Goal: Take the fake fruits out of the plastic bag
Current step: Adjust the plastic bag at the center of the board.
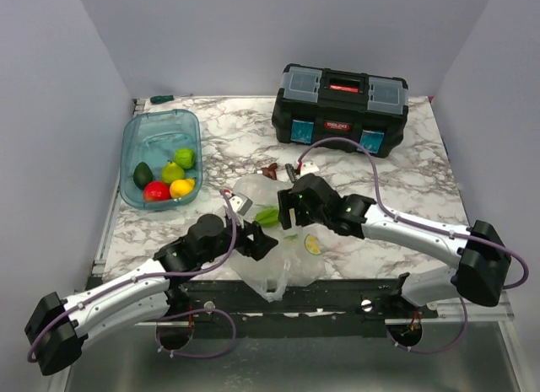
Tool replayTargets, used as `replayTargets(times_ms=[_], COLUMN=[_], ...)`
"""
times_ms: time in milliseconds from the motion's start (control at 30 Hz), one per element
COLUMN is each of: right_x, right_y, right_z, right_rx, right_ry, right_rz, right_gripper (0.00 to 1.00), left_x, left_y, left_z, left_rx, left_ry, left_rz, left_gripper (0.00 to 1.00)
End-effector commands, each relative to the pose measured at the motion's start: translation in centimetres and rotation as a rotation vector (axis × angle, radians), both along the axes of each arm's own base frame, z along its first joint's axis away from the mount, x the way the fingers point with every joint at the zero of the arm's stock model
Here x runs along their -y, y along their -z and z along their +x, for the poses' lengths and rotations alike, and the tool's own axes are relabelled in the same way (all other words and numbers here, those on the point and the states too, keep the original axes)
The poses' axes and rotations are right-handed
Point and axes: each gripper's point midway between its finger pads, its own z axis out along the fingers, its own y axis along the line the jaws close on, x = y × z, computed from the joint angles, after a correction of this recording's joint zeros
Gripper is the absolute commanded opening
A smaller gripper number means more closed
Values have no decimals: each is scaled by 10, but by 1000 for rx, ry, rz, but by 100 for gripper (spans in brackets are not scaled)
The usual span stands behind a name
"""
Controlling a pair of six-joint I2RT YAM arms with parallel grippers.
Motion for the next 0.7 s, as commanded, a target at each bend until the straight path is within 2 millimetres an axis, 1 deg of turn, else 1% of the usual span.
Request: replayTargets(times_ms=[0, 67, 100, 167, 200, 233, 267, 300, 333, 367, 400, 433, 567, 667], right_x=[22, 22, 26, 43, 52, 56, 52, 44, 42, 35, 31, 26, 22, 21], right_y=[25, 34, 41, 53, 61, 65, 68, 69, 73, 72, 75, 73, 71, 70], right_z=[-45, -54, -56, -52, -49, -44, -42, -40, -40, -39, -41, -40, -41, -44], right_rx=[-136, -112, -100, -44, -7, 31, 58, 86, 101, 123, 134, 149, 179, 192], right_ry=[66, 102, 131, 221, 250, 253, 227, 183, 156, 122, 88, 62, 6, -29], right_rz=[-128, -155, -170, -204, -206, -199, -172, -138, -118, -84, -70, -48, -33, -23], right_gripper=[88, 90, 91, 90, 88, 84, 79, 69, 59, 52, 47, 42, 26, 23], left_x=[0, 2, 3, 2, 2, 3, 5, 7, 8, 9, 8, 8, 13, 15], left_y=[3, 5, 8, 14, 17, 20, 23, 25, 28, 32, 34, 38, 39, 42], left_z=[19, 25, 26, 33, 35, 37, 39, 41, 45, 49, 53, 58, 68, 75], left_rx=[15, 16, 9, 7, 5, 6, 16, 25, 29, 35, 43, 46, 55, 57], left_ry=[-55, -66, -70, -100, -105, -106, -100, -95, -100, -108, -123, -139, -158, -175], left_rz=[69, 85, 94, 116, 127, 136, 142, 151, 167, 187, 200, 217, 235, 257], left_gripper=[79, 79, 79, 79, 78, 78, 76, 74, 73, 71, 70, 70, 71, 74])
